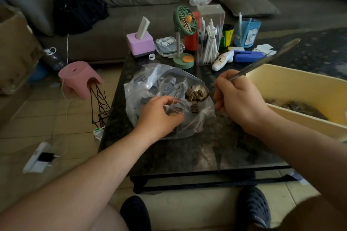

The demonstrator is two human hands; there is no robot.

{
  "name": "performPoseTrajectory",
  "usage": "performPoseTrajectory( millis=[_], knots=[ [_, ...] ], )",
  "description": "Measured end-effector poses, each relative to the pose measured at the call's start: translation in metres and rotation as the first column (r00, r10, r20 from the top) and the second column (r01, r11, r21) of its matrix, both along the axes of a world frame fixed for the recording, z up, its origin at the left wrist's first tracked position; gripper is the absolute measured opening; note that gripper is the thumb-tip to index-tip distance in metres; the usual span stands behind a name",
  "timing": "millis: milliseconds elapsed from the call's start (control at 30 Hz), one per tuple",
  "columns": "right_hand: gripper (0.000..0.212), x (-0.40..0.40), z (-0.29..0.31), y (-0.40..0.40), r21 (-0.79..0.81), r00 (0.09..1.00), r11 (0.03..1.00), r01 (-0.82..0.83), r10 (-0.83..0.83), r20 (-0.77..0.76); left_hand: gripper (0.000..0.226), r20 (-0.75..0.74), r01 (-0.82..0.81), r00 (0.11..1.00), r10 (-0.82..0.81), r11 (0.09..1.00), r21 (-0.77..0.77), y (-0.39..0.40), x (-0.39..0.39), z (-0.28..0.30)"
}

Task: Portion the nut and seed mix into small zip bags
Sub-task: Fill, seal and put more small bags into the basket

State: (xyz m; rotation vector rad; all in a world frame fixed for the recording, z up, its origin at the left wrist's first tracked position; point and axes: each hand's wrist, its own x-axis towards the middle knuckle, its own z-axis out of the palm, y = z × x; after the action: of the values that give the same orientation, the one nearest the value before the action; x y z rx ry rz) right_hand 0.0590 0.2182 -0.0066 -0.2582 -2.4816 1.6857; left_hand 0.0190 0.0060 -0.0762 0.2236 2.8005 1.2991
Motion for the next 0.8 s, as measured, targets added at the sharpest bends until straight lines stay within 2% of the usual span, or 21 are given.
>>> performPoseTrajectory(
  millis=[100, 167, 233, 300, 500, 633, 800],
  knots=[
    [0.025, 0.0, 0.008, -0.006, 0.095, 0.996, 0.995, -0.031, 0.039, -0.082, 0.031, 0.02, -0.024, 1.0, 0.024, 0.999, 0.028, 0.002, 0.0, 0.0],
    [0.022, 0.003, 0.01, -0.01, 0.254, 0.982, 0.962, -0.102, 0.138, -0.128, 0.023, 0.028, -0.041, 0.999, 0.04, 0.997, 0.061, 0.004, 0.001, 0.002],
    [0.019, 0.008, 0.011, -0.016, 0.48, 0.937, 0.857, -0.188, 0.303, -0.174, 0.022, 0.046, -0.052, 0.998, 0.047, 0.994, 0.1, 0.005, 0.002, 0.003],
    [0.02, 0.01, 0.006, -0.021, 0.627, 0.879, 0.75, -0.209, 0.425, -0.216, 0.02, 0.072, -0.062, 0.996, 0.054, 0.992, 0.114, 0.006, 0.003, 0.005],
    [0.016, 0.011, 0.001, -0.024, 0.693, 0.814, 0.677, -0.248, 0.533, -0.229, 0.024, 0.101, -0.092, 0.992, 0.078, 0.985, 0.143, 0.004, 0.001, 0.003],
    [0.025, 0.017, 0.004, -0.025, 0.732, 0.765, 0.636, -0.246, 0.591, -0.256, 0.031, 0.103, -0.106, 0.991, 0.09, 0.981, 0.16, 0.002, 0.0, 0.0],
    [0.021, 0.013, -0.002, -0.023, 0.799, 0.743, 0.547, -0.249, 0.637, -0.205, 0.031, 0.125, -0.123, 0.987, 0.102, 0.977, 0.174, 0.001, -0.001, -0.002]
  ],
)
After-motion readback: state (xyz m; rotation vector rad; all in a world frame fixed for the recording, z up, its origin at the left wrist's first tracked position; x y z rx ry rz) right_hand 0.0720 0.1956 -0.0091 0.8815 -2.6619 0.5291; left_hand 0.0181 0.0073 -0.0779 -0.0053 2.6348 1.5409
